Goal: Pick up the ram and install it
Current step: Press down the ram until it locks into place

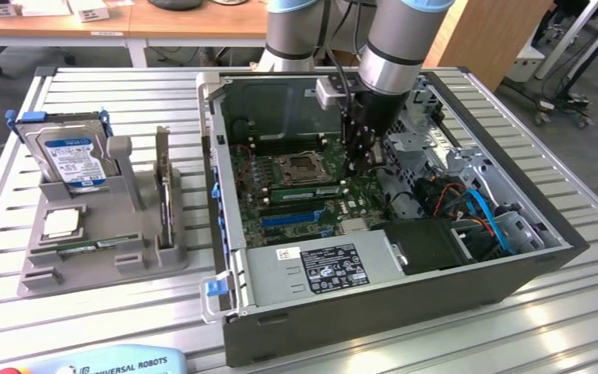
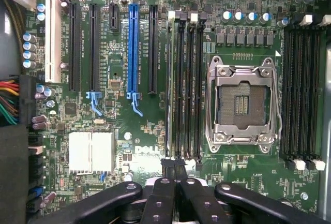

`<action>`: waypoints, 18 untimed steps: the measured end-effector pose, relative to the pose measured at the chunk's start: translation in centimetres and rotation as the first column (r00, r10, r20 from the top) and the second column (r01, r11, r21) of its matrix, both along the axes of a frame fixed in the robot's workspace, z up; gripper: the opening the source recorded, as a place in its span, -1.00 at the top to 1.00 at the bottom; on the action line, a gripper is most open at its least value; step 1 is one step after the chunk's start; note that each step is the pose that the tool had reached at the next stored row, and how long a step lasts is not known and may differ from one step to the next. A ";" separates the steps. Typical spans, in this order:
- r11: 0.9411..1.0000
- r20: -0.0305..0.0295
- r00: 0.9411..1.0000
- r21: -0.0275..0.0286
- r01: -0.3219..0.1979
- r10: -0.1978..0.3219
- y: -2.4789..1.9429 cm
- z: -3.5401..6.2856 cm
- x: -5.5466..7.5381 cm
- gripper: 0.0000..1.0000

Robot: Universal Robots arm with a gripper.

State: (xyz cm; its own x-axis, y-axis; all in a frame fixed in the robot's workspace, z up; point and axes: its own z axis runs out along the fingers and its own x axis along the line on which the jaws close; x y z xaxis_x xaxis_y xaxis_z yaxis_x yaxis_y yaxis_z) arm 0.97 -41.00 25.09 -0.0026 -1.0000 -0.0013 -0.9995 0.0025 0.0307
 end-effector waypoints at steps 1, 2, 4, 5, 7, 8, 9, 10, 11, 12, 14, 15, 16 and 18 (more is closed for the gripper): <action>1.000 0.000 1.000 0.000 0.000 0.000 0.00 0.00 -0.2 0.80; 1.000 0.000 1.000 0.000 0.000 0.000 -0.01 0.00 -0.4 0.80; 1.000 0.000 1.000 0.000 0.000 0.000 0.00 -0.02 -1.0 0.80; 1.000 0.000 1.000 0.000 0.000 0.000 0.00 -0.02 -1.3 0.80; 1.000 0.001 1.000 0.000 0.000 0.000 0.00 -0.04 -2.1 0.80; 1.000 0.001 1.000 0.000 0.000 0.000 0.00 -0.06 -2.6 0.80; 1.000 0.001 1.000 0.000 0.000 0.000 0.01 -0.08 -3.0 0.80; 1.000 0.002 1.000 0.000 0.000 0.000 0.01 -0.09 -3.4 0.80; 1.000 0.002 1.000 0.000 0.000 0.000 0.01 -0.10 -3.9 0.80; 1.000 0.002 1.000 0.000 0.000 0.000 0.00 -0.11 -4.3 0.80; 1.000 0.002 1.000 0.000 0.001 -0.001 0.00 -0.14 -5.3 0.80; 1.000 0.002 1.000 0.000 0.001 -0.001 0.00 -0.15 -5.7 0.80; 1.000 0.002 1.000 0.000 0.001 -0.001 0.00 -0.16 -6.2 0.80; 1.000 0.003 1.000 0.000 0.001 -0.001 0.00 -0.18 -7.1 0.80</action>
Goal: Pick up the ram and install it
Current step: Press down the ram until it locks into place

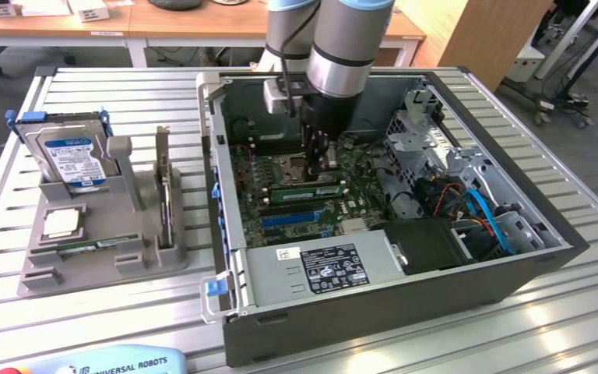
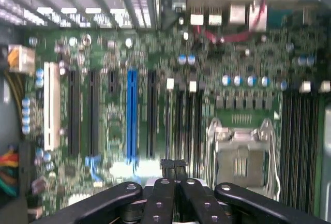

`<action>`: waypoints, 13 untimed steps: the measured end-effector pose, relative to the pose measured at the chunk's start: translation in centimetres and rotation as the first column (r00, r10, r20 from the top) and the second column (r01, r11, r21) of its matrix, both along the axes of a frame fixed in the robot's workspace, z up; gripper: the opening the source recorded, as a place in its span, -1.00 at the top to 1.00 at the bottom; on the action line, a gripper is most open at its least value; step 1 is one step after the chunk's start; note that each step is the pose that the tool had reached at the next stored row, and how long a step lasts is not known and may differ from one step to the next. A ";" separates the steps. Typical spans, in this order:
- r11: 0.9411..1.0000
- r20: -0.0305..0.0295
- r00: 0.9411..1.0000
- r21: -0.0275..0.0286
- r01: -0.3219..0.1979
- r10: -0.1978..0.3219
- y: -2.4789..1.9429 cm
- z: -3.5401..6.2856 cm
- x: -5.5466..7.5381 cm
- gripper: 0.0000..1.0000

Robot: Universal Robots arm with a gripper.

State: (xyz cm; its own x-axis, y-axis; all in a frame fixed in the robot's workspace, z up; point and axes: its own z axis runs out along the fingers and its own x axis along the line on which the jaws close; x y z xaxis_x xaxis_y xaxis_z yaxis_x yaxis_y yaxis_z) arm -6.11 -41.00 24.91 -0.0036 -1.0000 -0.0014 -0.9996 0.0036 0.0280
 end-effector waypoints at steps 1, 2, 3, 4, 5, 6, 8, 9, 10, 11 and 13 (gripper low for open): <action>1.000 0.000 1.000 0.000 0.000 0.000 0.00 -0.01 -0.4 0.80; 1.000 0.000 1.000 0.000 0.000 0.000 0.00 -0.02 -0.8 0.80; 1.000 0.000 1.000 0.000 0.000 0.000 0.00 -0.02 -1.2 0.80; 1.000 0.001 1.000 0.000 0.000 0.000 0.00 -0.03 -1.6 0.80; 1.000 0.000 1.000 0.000 0.000 0.000 0.00 -0.03 -1.8 0.80; 1.000 0.001 1.000 0.000 0.001 -0.001 0.01 -0.03 -1.9 0.80; 1.000 0.001 1.000 0.000 0.000 0.000 0.01 -0.03 -1.9 0.80; 1.000 0.001 1.000 0.000 0.000 0.000 0.01 -0.03 -1.9 0.80; 1.000 0.001 1.000 0.000 0.001 -0.001 0.00 -0.03 -2.0 0.80; 1.000 0.001 1.000 0.000 0.001 -0.001 0.00 -0.03 -2.2 0.80; 1.000 0.001 1.000 0.000 0.000 0.000 0.00 -0.03 -2.3 0.80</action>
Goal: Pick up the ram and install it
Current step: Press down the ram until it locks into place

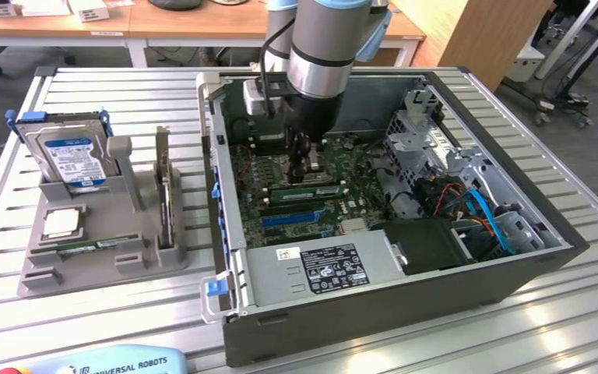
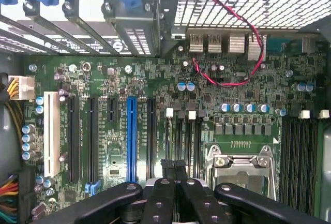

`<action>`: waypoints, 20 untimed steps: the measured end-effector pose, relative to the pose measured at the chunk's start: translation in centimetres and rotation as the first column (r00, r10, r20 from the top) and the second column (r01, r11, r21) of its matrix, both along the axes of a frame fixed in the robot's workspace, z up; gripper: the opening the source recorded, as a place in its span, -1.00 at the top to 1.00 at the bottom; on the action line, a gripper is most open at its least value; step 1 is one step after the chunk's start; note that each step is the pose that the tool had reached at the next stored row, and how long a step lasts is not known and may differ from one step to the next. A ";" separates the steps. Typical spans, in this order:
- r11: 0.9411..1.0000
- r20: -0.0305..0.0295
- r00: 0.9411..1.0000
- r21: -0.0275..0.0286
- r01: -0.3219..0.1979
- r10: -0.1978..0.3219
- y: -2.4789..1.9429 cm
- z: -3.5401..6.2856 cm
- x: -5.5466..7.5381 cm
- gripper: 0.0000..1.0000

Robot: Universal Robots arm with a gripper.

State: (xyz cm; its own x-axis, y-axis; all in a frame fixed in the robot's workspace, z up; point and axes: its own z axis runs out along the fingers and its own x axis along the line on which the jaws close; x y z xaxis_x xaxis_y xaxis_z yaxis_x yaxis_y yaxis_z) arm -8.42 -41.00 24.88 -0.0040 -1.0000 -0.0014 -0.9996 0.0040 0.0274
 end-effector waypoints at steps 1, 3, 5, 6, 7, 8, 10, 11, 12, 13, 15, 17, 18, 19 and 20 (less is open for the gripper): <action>1.000 0.000 1.000 0.000 0.000 0.000 0.00 0.00 0.0 0.80; 1.000 0.000 1.000 0.000 0.000 0.000 -0.01 -0.50 0.0 0.80; 1.000 0.000 1.000 0.000 0.000 0.000 -0.02 -1.49 0.0 0.80; 1.000 0.000 1.000 0.000 0.000 0.000 -0.02 -1.60 0.0 0.80; 1.000 0.000 1.000 0.000 0.000 0.000 -0.03 -1.64 0.0 0.80; 1.000 0.000 1.000 0.000 0.000 0.000 -0.03 -1.64 0.0 0.80; 1.000 0.000 1.000 0.000 0.000 0.000 -0.03 -1.64 0.0 0.80; 1.000 0.000 1.000 0.000 0.000 0.000 -0.02 -1.66 0.0 0.80; 1.000 0.000 1.000 0.000 0.000 0.000 -0.02 -1.74 0.0 0.80; 1.000 0.000 1.000 0.000 0.000 0.000 -0.02 -1.82 0.0 0.80; 1.000 0.000 1.000 0.000 0.000 0.000 -0.02 -1.95 0.0 0.80; 1.000 0.000 1.000 0.000 0.000 0.000 -0.03 -1.98 0.0 0.80; 1.000 0.000 1.000 0.000 0.000 0.000 -0.03 -1.98 0.0 0.80; 1.000 0.000 1.000 0.000 0.000 0.000 -0.03 -1.98 0.0 0.80; 1.000 0.000 1.000 0.000 0.000 0.000 -0.02 -2.00 0.0 0.80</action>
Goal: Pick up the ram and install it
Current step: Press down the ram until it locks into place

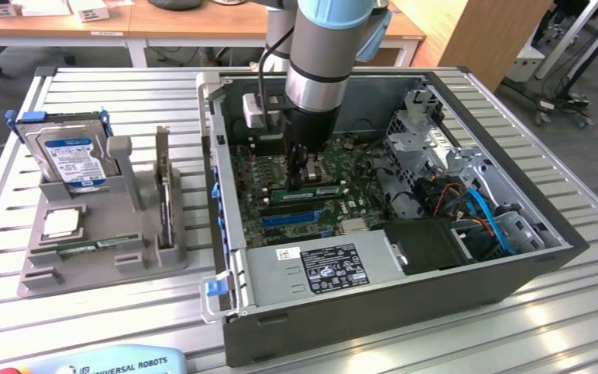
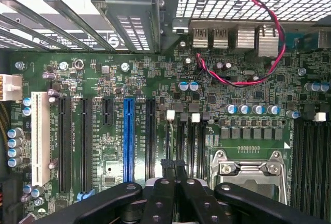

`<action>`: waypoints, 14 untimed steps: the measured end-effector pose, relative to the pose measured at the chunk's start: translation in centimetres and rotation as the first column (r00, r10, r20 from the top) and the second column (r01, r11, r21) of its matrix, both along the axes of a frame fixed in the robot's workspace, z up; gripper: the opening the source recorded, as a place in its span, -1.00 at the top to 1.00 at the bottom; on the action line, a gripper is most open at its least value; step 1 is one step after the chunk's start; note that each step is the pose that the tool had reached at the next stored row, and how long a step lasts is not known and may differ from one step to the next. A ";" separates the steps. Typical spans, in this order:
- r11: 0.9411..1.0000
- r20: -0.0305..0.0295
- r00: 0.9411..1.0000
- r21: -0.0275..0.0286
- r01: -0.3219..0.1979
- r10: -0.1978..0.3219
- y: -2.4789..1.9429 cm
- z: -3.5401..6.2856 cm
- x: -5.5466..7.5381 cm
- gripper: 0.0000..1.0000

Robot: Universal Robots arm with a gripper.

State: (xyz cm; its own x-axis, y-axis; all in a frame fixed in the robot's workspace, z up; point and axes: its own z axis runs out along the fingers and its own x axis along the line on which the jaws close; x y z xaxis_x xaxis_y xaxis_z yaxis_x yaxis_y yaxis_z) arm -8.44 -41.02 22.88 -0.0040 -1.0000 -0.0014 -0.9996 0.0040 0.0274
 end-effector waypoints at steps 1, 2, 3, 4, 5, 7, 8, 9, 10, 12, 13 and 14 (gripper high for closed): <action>1.000 0.000 1.000 0.000 0.000 0.000 0.01 -0.06 0.0 0.80; 1.000 0.000 1.000 0.000 0.000 0.000 0.00 -0.11 0.0 0.80; 1.000 0.000 1.000 0.000 0.000 0.000 0.00 -0.15 0.0 0.80; 1.000 0.000 1.000 0.000 0.000 0.000 0.00 -0.16 0.0 0.80; 1.000 0.000 1.000 0.000 0.000 0.000 0.00 -0.16 0.0 0.80; 1.000 0.000 1.000 0.000 0.000 0.000 0.00 -0.16 0.0 0.80; 1.000 0.000 1.000 0.000 0.000 0.000 0.00 -0.18 0.0 0.80; 1.000 0.000 1.000 0.000 0.000 0.000 0.00 -0.23 0.0 0.80; 1.000 0.000 1.000 0.000 0.000 0.000 0.00 -0.28 0.0 0.80; 1.000 0.000 1.000 0.000 0.000 0.000 -0.01 -0.35 0.0 0.80; 1.000 0.000 1.000 0.000 0.000 0.000 0.00 -0.35 0.0 0.80; 1.000 0.000 1.000 0.000 0.000 0.000 -0.01 -0.35 0.0 0.80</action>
